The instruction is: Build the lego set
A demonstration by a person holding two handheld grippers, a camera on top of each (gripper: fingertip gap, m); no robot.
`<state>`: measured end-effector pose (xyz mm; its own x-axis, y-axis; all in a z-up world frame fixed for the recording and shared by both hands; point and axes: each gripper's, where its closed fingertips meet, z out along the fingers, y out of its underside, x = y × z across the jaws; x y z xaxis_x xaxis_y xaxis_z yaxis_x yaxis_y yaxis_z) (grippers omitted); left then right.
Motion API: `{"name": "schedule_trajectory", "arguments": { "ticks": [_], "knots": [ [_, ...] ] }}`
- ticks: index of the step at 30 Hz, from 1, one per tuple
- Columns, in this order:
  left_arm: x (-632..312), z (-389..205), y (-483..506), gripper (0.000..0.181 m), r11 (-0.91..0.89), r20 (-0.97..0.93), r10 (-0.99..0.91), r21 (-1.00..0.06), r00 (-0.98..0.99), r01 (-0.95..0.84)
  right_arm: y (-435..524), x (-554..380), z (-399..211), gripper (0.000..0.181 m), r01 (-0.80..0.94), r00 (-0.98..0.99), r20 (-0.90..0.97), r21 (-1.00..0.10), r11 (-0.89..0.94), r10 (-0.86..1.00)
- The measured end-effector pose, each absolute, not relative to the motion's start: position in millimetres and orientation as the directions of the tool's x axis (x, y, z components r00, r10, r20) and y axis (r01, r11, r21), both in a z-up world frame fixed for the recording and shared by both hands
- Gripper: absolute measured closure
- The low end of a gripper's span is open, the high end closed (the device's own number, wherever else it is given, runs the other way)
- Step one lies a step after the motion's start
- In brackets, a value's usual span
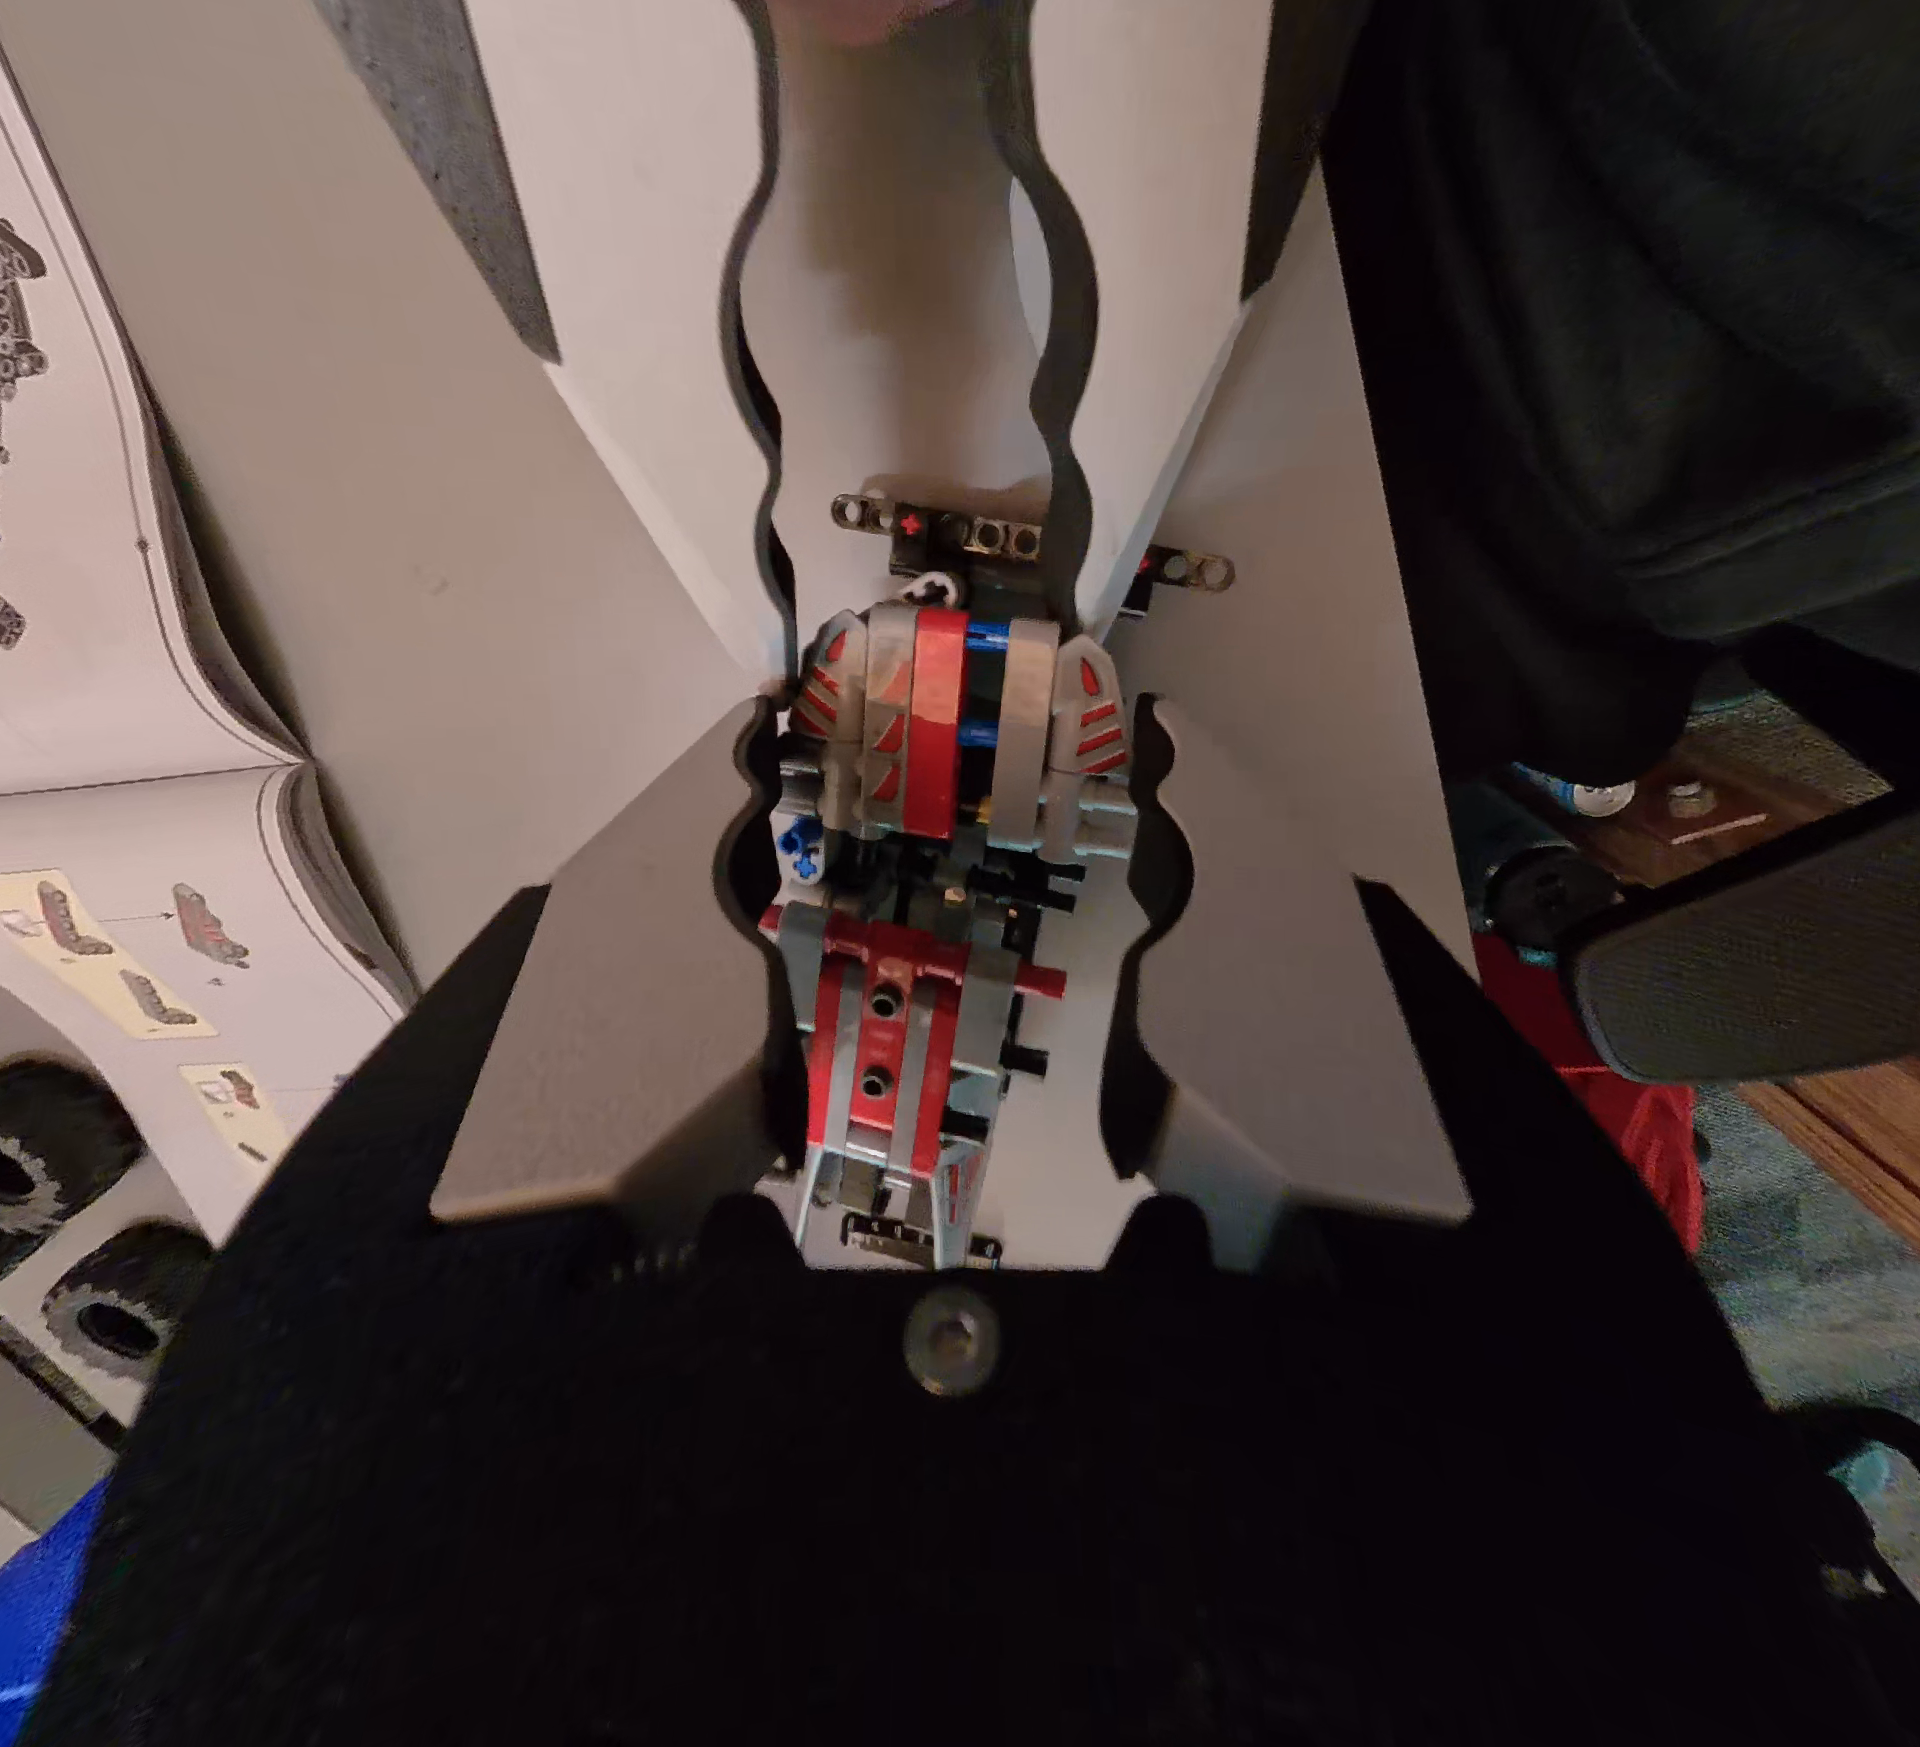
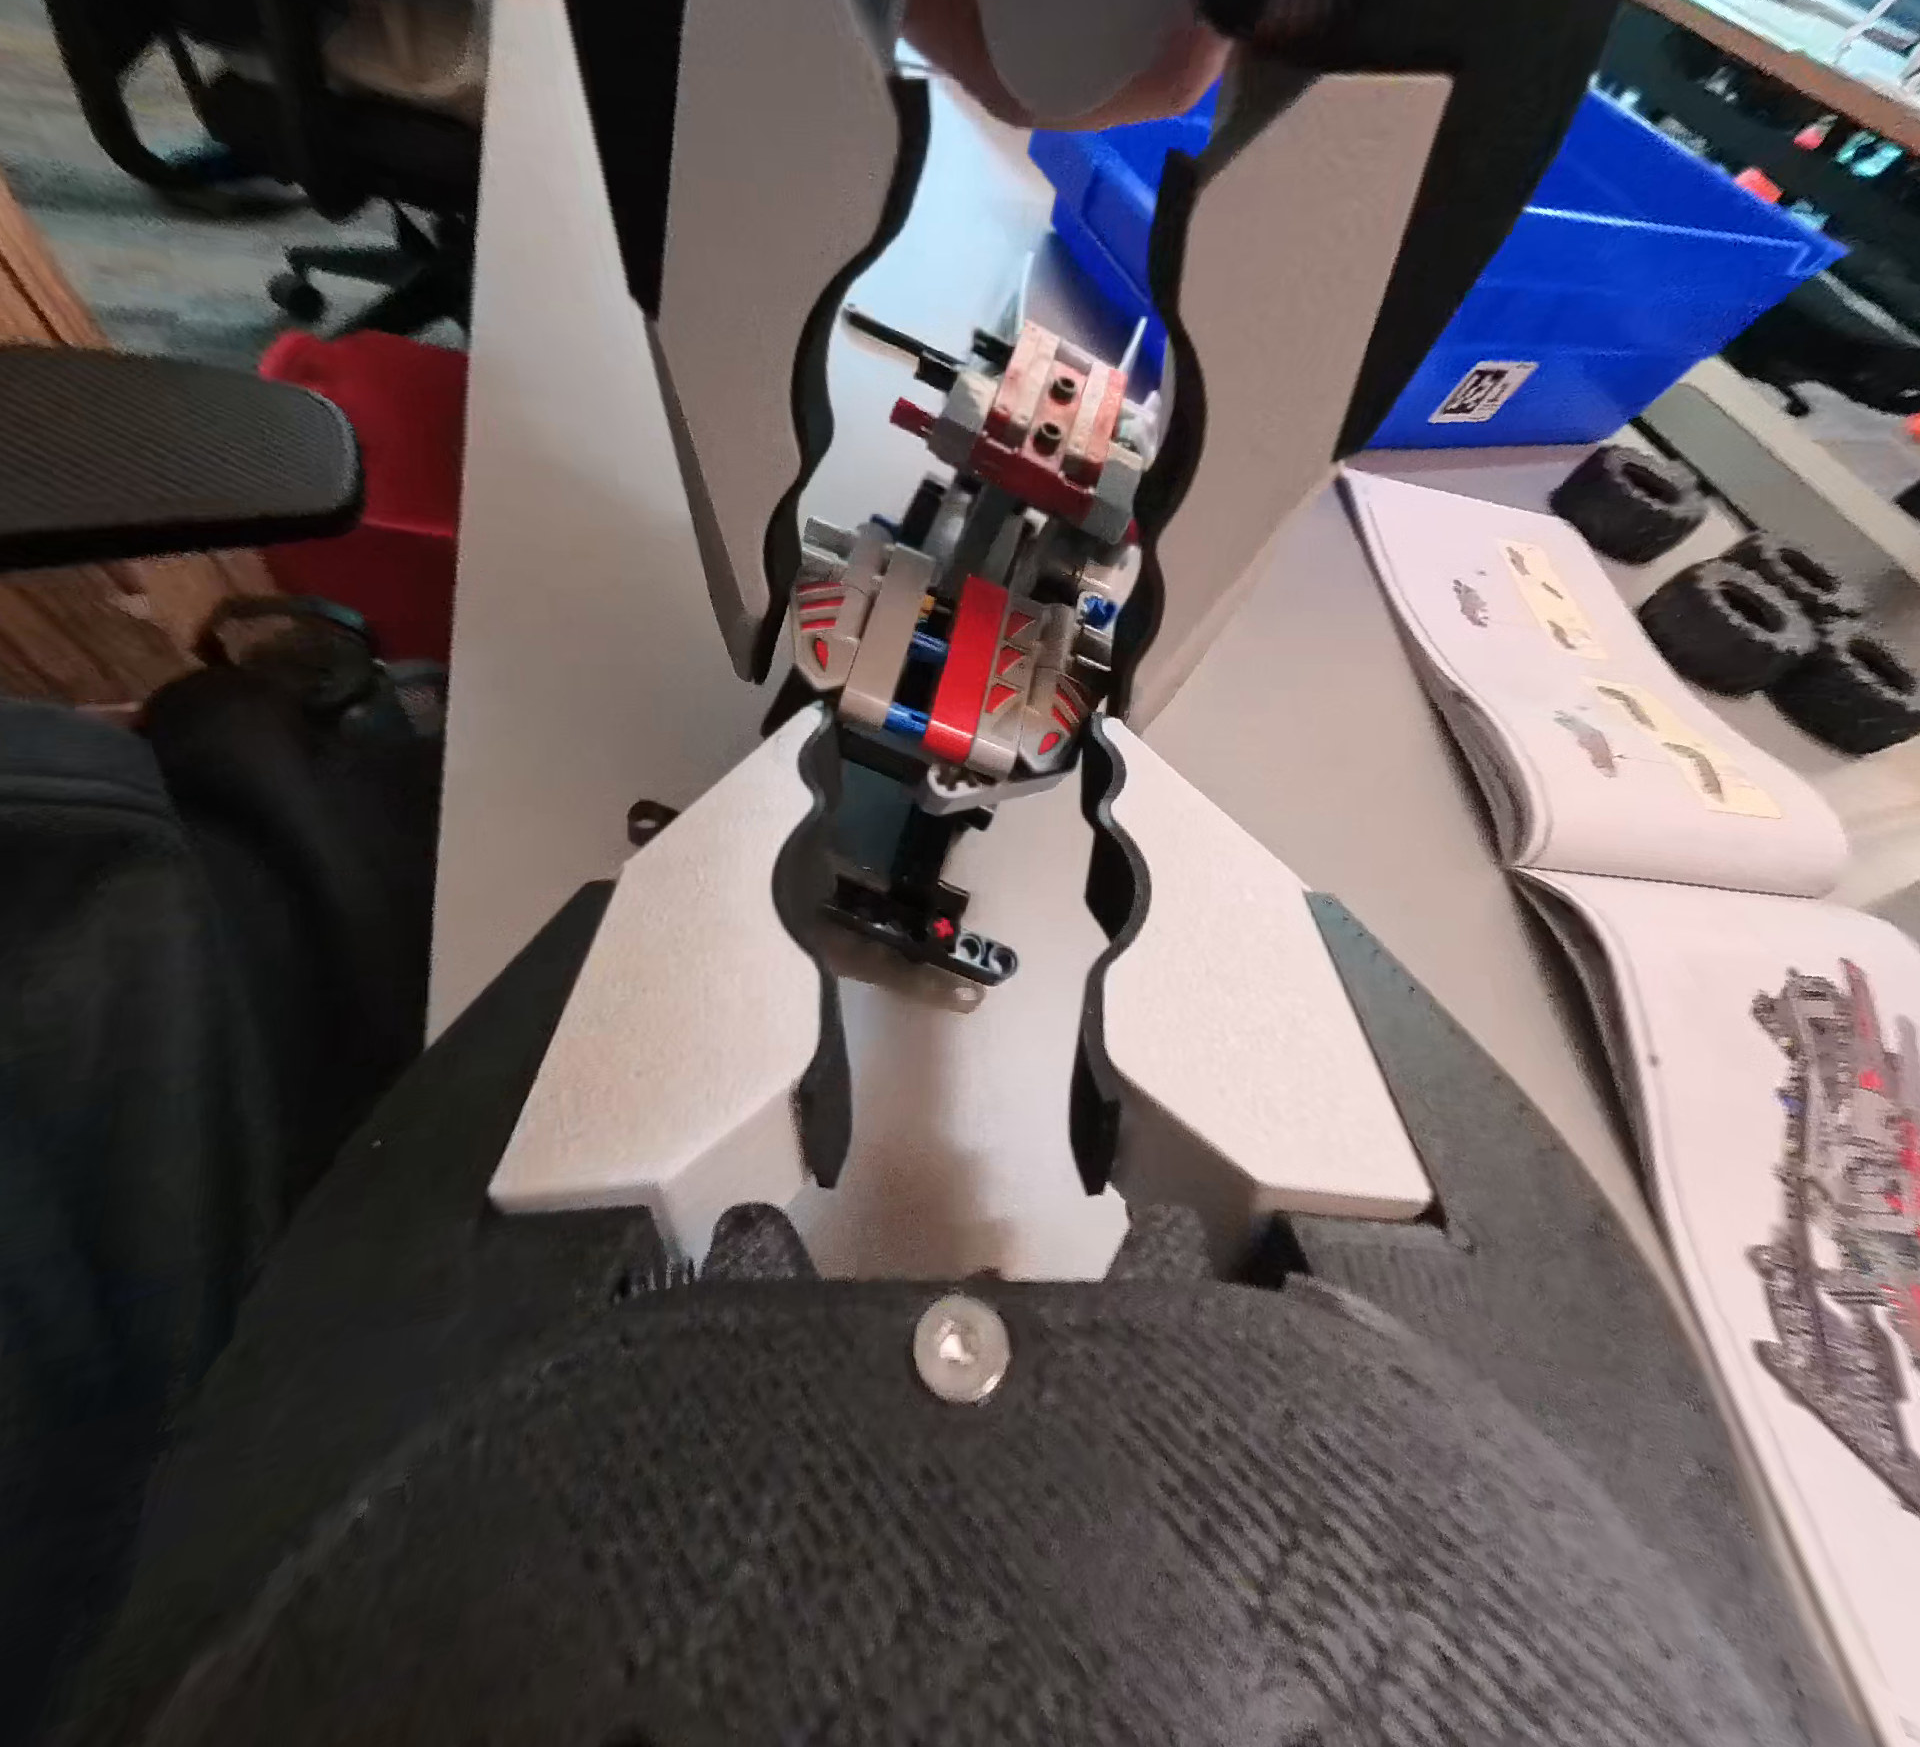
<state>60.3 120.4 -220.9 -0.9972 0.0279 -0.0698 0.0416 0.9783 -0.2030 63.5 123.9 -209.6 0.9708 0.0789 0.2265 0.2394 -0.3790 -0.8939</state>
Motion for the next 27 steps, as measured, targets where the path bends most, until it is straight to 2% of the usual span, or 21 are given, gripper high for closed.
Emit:
{"name": "schedule_trajectory", "arguments": {
  "ticks": [10, 22, 27],
  "knots": [
    [57.0, -221.2, 122.2, 0.117, 0.982, -0.073, 0.042, -0.179, -0.996, 0.054, 125.1, 59.8, -209.7, 0.138, 0.251, 0.968, 0.238, -0.882, -0.398, 0.084],
    [58.5, -220.8, 121.4, 0.116, 0.976, -0.085, 0.008, -0.216, -0.996, 0.026, 124.9, 61.1, -210.7, 0.138, 0.253, 0.967, 0.236, -0.876, -0.41, 0.094],
    [57.7, -220.7, 122.5, 0.114, 0.982, -0.102, 0.005, -0.188, -0.995, 0.025, 125.5, 60.6, -211.5, 0.138, 0.285, 0.958, 0.267, -0.861, -0.421, 0.101]
  ]
}}
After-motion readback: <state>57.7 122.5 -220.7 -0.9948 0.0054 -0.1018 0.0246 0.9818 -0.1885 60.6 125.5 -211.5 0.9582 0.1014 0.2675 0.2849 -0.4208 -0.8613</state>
